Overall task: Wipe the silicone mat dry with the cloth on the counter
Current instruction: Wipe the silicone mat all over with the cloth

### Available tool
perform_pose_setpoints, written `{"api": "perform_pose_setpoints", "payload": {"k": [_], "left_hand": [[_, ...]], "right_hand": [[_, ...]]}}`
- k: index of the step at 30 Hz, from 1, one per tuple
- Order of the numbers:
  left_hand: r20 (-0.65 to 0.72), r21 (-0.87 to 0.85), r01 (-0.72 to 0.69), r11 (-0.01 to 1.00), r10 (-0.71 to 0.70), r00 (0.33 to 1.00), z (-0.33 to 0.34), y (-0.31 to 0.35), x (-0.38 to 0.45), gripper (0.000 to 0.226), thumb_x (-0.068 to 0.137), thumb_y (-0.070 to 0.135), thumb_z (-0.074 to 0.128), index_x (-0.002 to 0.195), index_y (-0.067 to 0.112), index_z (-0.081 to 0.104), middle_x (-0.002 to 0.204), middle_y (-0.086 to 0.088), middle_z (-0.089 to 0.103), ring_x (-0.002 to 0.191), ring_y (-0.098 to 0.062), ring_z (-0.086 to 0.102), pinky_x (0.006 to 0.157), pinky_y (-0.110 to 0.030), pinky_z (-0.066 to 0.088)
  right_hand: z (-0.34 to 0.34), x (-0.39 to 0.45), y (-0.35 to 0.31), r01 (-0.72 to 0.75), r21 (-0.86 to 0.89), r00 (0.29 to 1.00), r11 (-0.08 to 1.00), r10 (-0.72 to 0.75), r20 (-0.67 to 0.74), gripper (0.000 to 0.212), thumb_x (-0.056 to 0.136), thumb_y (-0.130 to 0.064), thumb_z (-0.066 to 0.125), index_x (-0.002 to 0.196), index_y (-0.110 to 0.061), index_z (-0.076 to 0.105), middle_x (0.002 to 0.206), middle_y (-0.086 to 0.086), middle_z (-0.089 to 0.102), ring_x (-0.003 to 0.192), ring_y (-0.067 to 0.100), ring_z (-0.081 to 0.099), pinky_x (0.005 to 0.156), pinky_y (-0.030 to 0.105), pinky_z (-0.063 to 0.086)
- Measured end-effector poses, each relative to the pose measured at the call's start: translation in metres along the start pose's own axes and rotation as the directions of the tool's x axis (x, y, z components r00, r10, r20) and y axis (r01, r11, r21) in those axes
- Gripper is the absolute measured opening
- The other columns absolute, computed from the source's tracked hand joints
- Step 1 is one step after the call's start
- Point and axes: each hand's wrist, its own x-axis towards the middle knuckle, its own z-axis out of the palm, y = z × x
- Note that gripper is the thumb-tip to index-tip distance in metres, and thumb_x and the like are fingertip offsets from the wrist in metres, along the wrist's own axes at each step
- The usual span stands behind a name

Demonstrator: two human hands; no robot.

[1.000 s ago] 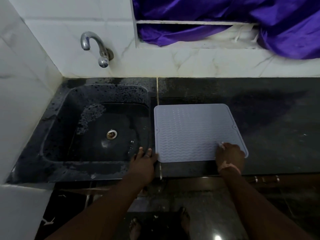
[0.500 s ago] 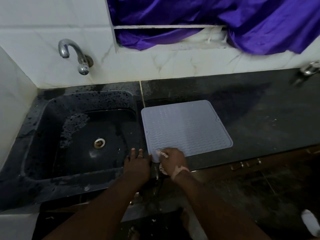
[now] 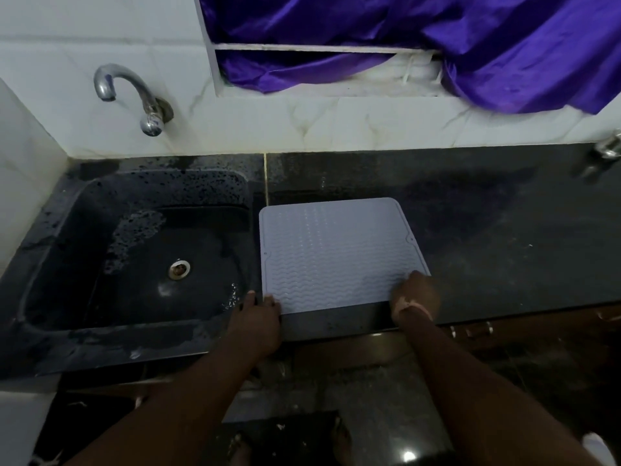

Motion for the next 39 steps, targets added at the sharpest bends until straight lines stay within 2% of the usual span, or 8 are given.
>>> {"api": "perform_pose_setpoints", "payload": {"k": [4, 10, 15, 20, 29, 33, 36, 39], "left_hand": [[0.024, -0.009, 0.037, 0.999, -0.037, 0.999, -0.002, 0.005, 0.002, 0.068, 0.097, 0.033, 0.05, 0.157, 0.017, 0.022, 0.166, -0.005, 0.017, 0.152, -0.041, 0.008, 0.118, -0.056, 0.024], [0.027, -0.037, 0.085, 0.996, -0.084, 0.996, -0.003, 0.01, 0.003, 0.069, 0.093, 0.044, 0.057, 0.153, 0.025, 0.029, 0.163, -0.003, 0.024, 0.151, -0.039, 0.01, 0.115, -0.056, 0.027], [0.057, -0.053, 0.114, 0.992, -0.111, 0.992, 0.001, 0.007, 0.007, 0.067, 0.097, 0.031, 0.051, 0.157, 0.025, 0.022, 0.167, -0.001, 0.014, 0.152, -0.039, 0.006, 0.118, -0.057, 0.021], [0.058, -0.035, 0.114, 0.993, -0.112, 0.992, 0.005, 0.007, 0.002, 0.07, 0.096, 0.027, 0.052, 0.157, 0.028, 0.018, 0.168, 0.002, 0.008, 0.152, -0.041, 0.007, 0.117, -0.058, 0.024], [0.075, -0.058, 0.145, 0.988, -0.141, 0.987, 0.004, 0.012, 0.0, 0.074, 0.096, 0.032, 0.054, 0.158, 0.028, 0.014, 0.167, -0.002, 0.008, 0.151, -0.043, 0.011, 0.116, -0.056, 0.028], [0.056, -0.081, 0.153, 0.985, -0.149, 0.987, 0.0, 0.012, -0.003, 0.074, 0.096, 0.038, 0.053, 0.158, 0.027, 0.014, 0.166, -0.005, 0.015, 0.15, -0.041, 0.015, 0.118, -0.054, 0.027], [0.073, -0.093, 0.153, 0.984, -0.147, 0.986, -0.007, 0.011, -0.002, 0.064, 0.096, 0.029, 0.053, 0.154, 0.028, 0.027, 0.163, -0.006, 0.025, 0.15, -0.039, 0.017, 0.117, -0.054, 0.028], [-0.027, -0.224, 0.203, 0.953, -0.214, 0.976, -0.023, 0.015, 0.0, 0.05, 0.093, 0.028, 0.055, 0.142, 0.027, 0.046, 0.144, -0.011, 0.05, 0.136, -0.031, 0.044, 0.11, -0.047, 0.039]], "right_hand": [[0.02, -0.052, -0.062, 0.201, -0.063, 0.973, 0.978, -0.191, 0.13, 0.028, 0.099, -0.022, 0.04, 0.107, -0.014, 0.066, 0.113, 0.007, 0.064, 0.106, 0.025, 0.058, 0.094, 0.036, 0.043], [0.026, -0.099, -0.109, 0.353, 0.358, 0.844, 0.864, -0.46, 0.278, 0.023, 0.093, -0.022, 0.055, 0.101, -0.01, 0.073, 0.102, 0.01, 0.07, 0.096, 0.026, 0.067, 0.084, 0.036, 0.056], [-0.006, -0.019, -0.03, 0.223, 0.324, 0.964, 0.919, -0.258, 0.068, 0.022, 0.097, -0.019, 0.052, 0.093, -0.013, 0.073, 0.086, 0.004, 0.07, 0.081, 0.021, 0.068, 0.074, 0.029, 0.055], [-0.004, 0.029, 0.026, 0.045, 0.287, 0.999, 0.957, -0.043, -0.012, 0.026, 0.097, -0.014, 0.051, 0.112, -0.004, 0.069, 0.111, 0.02, 0.065, 0.102, 0.035, 0.061, 0.093, 0.042, 0.05], [0.036, -0.089, -0.115, 0.374, 0.285, 0.862, 0.882, -0.445, 0.244, 0.024, 0.095, -0.027, 0.052, 0.103, -0.011, 0.069, 0.107, 0.009, 0.067, 0.099, 0.025, 0.062, 0.088, 0.035, 0.053], [0.031, -0.088, -0.124, 0.143, 0.59, 0.807, 0.795, -0.438, 0.395, 0.024, 0.093, -0.036, 0.061, 0.085, -0.017, 0.074, 0.078, -0.002, 0.072, 0.074, 0.018, 0.07, 0.072, 0.036, 0.061], [0.018, -0.047, -0.086, -0.048, 0.691, 0.881, 0.721, -0.296, 0.37, 0.025, 0.094, -0.036, 0.062, 0.082, -0.016, 0.072, 0.072, 0.002, 0.072, 0.067, 0.023, 0.072, 0.065, 0.046, 0.062], [0.007, 0.006, -0.034, 0.04, 0.478, 0.989, 0.878, -0.103, 0.107, 0.019, 0.095, -0.028, 0.058, 0.093, -0.016, 0.073, 0.087, 0.007, 0.072, 0.079, 0.026, 0.068, 0.076, 0.04, 0.059]]}}
